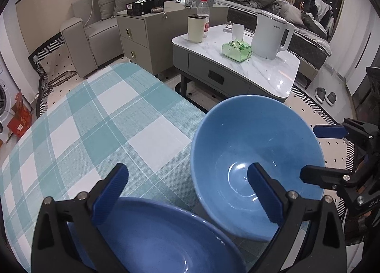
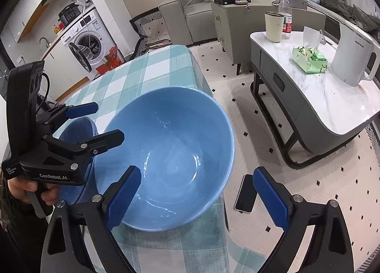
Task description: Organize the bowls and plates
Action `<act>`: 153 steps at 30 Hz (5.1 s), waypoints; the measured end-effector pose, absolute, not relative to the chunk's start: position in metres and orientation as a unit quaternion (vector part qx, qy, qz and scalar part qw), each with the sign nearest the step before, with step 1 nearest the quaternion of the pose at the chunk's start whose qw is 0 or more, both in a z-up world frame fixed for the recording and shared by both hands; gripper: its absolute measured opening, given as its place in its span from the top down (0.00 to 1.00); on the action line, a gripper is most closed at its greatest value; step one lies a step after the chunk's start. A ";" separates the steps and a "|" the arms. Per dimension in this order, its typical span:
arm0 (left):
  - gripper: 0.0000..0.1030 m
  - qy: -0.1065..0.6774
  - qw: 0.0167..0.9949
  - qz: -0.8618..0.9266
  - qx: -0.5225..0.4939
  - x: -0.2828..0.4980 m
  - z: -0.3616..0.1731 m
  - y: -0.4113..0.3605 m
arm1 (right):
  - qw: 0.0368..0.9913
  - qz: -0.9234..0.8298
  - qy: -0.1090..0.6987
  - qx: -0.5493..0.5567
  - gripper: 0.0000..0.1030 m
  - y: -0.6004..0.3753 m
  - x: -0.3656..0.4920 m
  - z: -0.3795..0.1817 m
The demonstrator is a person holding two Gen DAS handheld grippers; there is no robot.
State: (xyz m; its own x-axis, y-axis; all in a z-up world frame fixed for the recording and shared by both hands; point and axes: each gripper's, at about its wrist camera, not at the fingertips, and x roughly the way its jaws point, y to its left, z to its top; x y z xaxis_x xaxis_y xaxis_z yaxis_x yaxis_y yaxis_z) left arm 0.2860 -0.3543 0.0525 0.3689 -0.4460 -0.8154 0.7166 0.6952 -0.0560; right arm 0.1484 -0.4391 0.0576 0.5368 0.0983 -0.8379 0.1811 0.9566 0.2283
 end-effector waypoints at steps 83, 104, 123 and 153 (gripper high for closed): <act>0.69 0.447 0.798 -0.377 0.147 0.269 0.058 -0.357 | 0.858 -0.054 0.492 0.137 0.67 -0.437 0.138 0.055; 0.69 0.406 0.821 -0.381 0.130 0.246 0.102 -0.347 | 0.877 -0.063 0.460 0.121 0.67 -0.434 0.123 0.096; 0.69 0.377 0.848 -0.359 0.101 0.235 0.136 -0.303 | 0.897 -0.047 0.431 0.087 0.67 -0.399 0.119 0.142; 0.69 0.365 0.883 -0.286 0.067 0.227 0.151 -0.209 | 0.908 0.021 0.416 0.047 0.67 -0.311 0.144 0.176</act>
State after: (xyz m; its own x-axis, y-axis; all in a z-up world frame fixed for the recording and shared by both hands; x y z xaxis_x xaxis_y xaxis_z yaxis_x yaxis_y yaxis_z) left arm 0.2265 -0.2090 0.1510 0.5693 -0.4568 -0.6836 0.5544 0.8272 -0.0910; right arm 0.1445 -0.3111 0.1762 0.6533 0.0768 -0.7532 0.0013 0.9947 0.1026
